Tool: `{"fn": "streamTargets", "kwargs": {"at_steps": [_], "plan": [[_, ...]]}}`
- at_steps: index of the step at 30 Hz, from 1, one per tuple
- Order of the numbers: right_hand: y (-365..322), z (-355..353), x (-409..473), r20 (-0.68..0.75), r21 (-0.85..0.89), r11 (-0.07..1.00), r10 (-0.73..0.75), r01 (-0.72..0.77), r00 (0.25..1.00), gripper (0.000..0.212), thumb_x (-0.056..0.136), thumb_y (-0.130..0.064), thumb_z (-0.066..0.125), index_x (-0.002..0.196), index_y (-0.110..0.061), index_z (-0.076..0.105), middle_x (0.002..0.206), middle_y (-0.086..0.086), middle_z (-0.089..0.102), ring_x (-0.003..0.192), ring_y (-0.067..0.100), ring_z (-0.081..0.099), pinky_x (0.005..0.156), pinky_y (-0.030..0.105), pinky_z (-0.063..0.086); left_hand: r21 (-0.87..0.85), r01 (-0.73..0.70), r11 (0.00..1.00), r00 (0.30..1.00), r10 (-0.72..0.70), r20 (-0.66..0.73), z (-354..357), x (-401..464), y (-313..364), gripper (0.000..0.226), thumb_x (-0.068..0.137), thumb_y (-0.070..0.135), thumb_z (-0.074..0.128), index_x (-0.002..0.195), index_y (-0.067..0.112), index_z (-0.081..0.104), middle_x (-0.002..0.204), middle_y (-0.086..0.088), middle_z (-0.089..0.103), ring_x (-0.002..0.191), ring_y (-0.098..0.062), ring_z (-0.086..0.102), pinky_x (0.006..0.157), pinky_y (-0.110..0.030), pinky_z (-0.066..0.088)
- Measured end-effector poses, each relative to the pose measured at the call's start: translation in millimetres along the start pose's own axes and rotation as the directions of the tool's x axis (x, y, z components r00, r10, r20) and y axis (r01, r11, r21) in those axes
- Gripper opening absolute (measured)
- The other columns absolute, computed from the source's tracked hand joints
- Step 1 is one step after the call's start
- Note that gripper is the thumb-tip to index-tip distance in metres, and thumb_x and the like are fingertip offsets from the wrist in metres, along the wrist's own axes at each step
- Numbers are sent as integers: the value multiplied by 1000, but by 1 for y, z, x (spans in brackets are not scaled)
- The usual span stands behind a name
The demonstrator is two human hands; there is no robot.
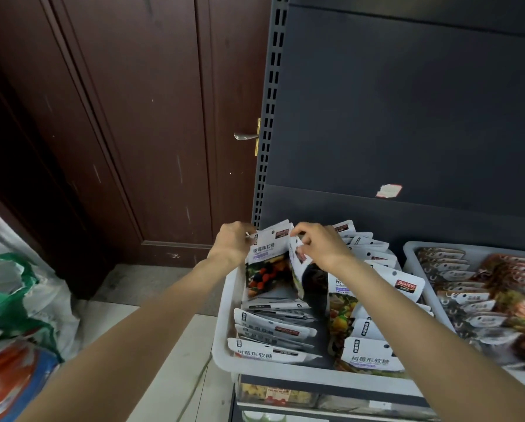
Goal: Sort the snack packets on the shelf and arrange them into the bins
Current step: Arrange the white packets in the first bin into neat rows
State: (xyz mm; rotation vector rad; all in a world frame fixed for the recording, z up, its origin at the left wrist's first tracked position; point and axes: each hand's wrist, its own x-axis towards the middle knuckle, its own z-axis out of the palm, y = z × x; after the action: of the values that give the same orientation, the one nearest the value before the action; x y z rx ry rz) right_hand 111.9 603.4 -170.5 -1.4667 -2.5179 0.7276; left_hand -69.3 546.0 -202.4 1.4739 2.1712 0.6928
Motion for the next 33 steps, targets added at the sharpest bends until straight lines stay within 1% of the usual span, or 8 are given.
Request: {"fn": "streamTargets", "kwargs": {"at_steps": [7, 12, 15, 19, 23, 28, 30, 33], "plan": [[9, -18, -4, 170, -96, 993, -46, 63, 984, 28, 86, 2, 61, 104, -18, 70, 105, 0, 69, 90, 10, 59, 75, 25, 42, -52, 24, 998, 995, -29, -93, -5, 3, -6, 24, 93, 2, 50, 104, 10, 70, 98, -14, 69, 86, -28, 66, 78, -36, 56], [2, -14, -7, 193, -100, 986, -109, 130, 975, 28, 88, 0, 59, 106, -18, 71, 111, 1, 66, 97, 12, 59, 83, 26, 45, -78, -33, 996, 999, 30, -35, -9, 7, -5, 13, 89, 8, 61, 97, 10, 71, 88, -8, 65, 77, -19, 60, 69, -25, 47], [-1, -15, -9, 220, -118, 979, -139, 167, 966, 28, 90, -1, 56, 106, -18, 72, 107, -1, 64, 92, 10, 57, 85, 25, 44, -60, -61, 996, 997, 58, -55, -16, 10, -11, 11, 86, 13, 68, 96, 13, 72, 91, -6, 66, 87, -18, 61, 71, -24, 46], [-3, -16, -6, 155, -38, 980, -185, 193, 970, 23, 91, -5, 58, 102, -17, 74, 93, -9, 57, 90, 9, 54, 83, 25, 40, -83, -88, 993, 995, 84, -61, -19, 9, -16, 8, 83, 11, 70, 91, 11, 71, 89, -10, 69, 85, -20, 64, 77, -30, 53], [-5, -4, -1, -41, 116, 974, -191, 195, 981, 13, 88, -7, 63, 91, -12, 74, 101, -3, 58, 97, 14, 56, 89, 24, 42, -181, -157, 971, 986, 166, 30, -18, 6, -5, 8, 81, 11, 73, 76, 15, 68, 73, 2, 65, 68, -11, 62, 70, -25, 53], [-4, 21, -4, -26, -75, 994, -86, 84, 996, 11, 91, -15, 60, 88, -21, 51, 120, -5, 52, 109, 19, 53, 87, 34, 45, -356, -45, 933, 976, 117, 184, -16, 6, -5, 10, 81, 13, 73, 74, 18, 70, 75, 0, 69, 73, -12, 68, 70, -21, 58], [-6, 22, -4, -26, -138, 987, -84, 80, 996, 13, 93, -16, 56, 94, -22, 44, 114, -3, 57, 99, 22, 56, 79, 36, 47, -372, -13, 928, 964, 111, 242, -19, 6, -7, 6, 82, 15, 72, 76, 17, 71, 79, 0, 71, 76, -10, 68, 68, -18, 57], [-10, 19, -3, -59, -230, 968, -113, 97, 992, 9, 92, -17, 58, 96, -22, 51, 103, -3, 65, 93, 23, 59, 78, 32, 43, -393, 15, 919, 974, 75, 214, -21, 9, -12, 3, 82, 19, 72, 80, 17, 73, 84, -5, 72, 80, -14, 69, 74, -23, 58]]}}
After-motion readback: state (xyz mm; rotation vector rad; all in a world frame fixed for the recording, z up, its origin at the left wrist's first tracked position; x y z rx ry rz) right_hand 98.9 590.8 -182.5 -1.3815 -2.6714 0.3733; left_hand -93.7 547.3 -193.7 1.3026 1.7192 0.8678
